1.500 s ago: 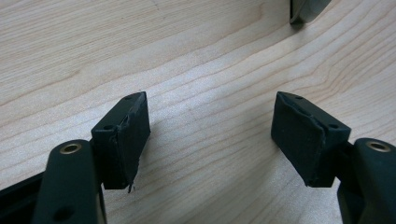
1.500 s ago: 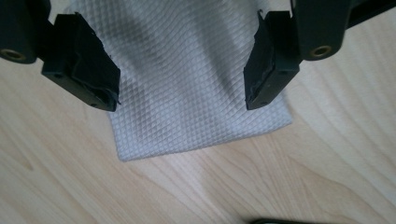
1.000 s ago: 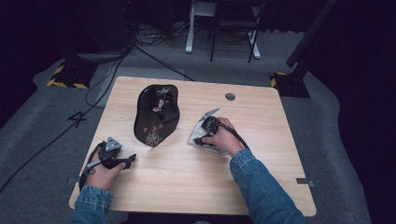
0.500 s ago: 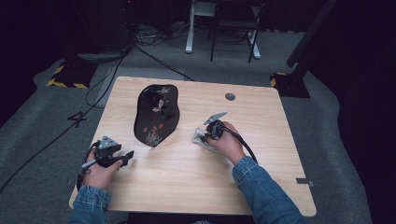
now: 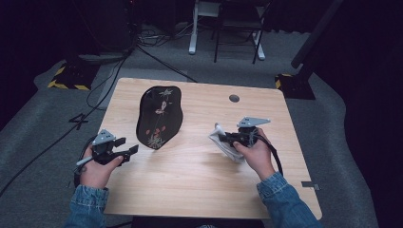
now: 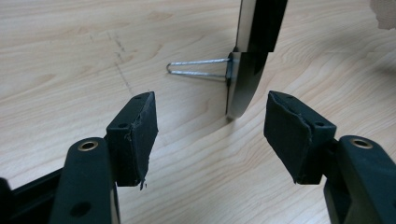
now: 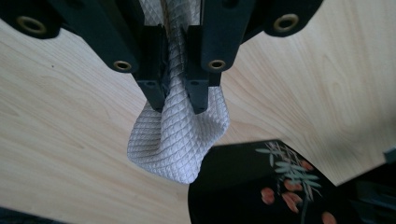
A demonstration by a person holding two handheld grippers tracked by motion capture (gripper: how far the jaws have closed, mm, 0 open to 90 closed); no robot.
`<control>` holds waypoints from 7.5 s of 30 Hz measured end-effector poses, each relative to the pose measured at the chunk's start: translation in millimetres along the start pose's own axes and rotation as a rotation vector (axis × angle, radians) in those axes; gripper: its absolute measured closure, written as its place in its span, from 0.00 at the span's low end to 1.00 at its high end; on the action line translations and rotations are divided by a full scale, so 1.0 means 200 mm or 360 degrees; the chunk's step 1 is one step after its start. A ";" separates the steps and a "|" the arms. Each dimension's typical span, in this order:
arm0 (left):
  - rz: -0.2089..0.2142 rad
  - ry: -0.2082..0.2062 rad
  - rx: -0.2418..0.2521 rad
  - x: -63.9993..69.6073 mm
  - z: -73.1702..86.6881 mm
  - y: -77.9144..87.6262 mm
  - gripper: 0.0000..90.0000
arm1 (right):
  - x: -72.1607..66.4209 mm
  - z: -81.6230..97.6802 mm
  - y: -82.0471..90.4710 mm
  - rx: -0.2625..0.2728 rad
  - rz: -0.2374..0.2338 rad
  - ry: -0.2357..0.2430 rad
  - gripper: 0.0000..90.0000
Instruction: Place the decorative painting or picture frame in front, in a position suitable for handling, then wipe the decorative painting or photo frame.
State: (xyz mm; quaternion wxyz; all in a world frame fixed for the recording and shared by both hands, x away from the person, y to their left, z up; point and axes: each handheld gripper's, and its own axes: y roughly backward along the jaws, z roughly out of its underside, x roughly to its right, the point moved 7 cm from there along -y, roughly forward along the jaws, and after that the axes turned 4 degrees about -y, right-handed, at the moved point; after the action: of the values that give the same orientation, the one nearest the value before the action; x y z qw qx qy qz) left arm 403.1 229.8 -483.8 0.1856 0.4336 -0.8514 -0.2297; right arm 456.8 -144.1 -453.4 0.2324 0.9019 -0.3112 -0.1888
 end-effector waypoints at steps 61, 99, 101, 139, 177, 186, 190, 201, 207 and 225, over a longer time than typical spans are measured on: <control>0.0529 -0.0315 0.0228 0.49 -0.41 -0.28 0.89 | 0.07 0.21 0.49 0.0213 0.0181 -0.0117 0.91; 0.0856 -0.0423 0.0259 0.99 -0.29 -0.35 0.89 | -0.12 0.06 0.61 0.0349 0.0165 0.0041 0.91; 0.0855 -0.0423 0.0260 1.00 -0.29 -0.35 0.89 | -0.14 0.05 0.62 0.0362 0.0161 0.0048 0.91; 0.0831 -0.0444 0.0221 0.88 -0.12 -0.23 0.87 | -0.52 -0.21 0.37 0.0453 -0.0008 0.0276 0.91; 0.0820 -0.0444 0.0222 0.89 -0.12 -0.23 0.88 | -0.56 -0.23 0.33 0.0419 -0.0008 0.0317 0.91; 0.0813 -0.0449 0.0225 0.90 -0.12 -0.23 0.88 | -0.44 -0.22 0.39 0.0427 0.0065 0.0253 0.91; 0.0811 -0.0454 0.0227 0.89 -0.12 -0.23 0.88 | -0.41 -0.21 0.41 0.0421 0.0100 0.0236 0.91; 0.0812 -0.0458 0.0216 0.90 -0.12 -0.24 0.88 | -0.43 -0.21 0.40 0.0402 0.0160 0.0300 0.91; 0.0810 -0.0461 0.0218 0.90 -0.12 -0.24 0.88 | -0.55 -0.21 0.33 0.0343 0.0079 0.0393 0.91; 0.0809 -0.0466 0.0212 0.90 -0.12 -0.24 0.88 | -0.65 -0.17 0.25 0.0241 -0.0027 0.0449 0.91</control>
State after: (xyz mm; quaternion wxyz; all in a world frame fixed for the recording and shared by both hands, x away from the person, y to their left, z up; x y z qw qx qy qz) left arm 346.5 51.1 -469.1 0.0836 0.1800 -0.9635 -0.1795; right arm 353.7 -83.9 -374.3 0.2035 0.9371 -0.2811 -0.0382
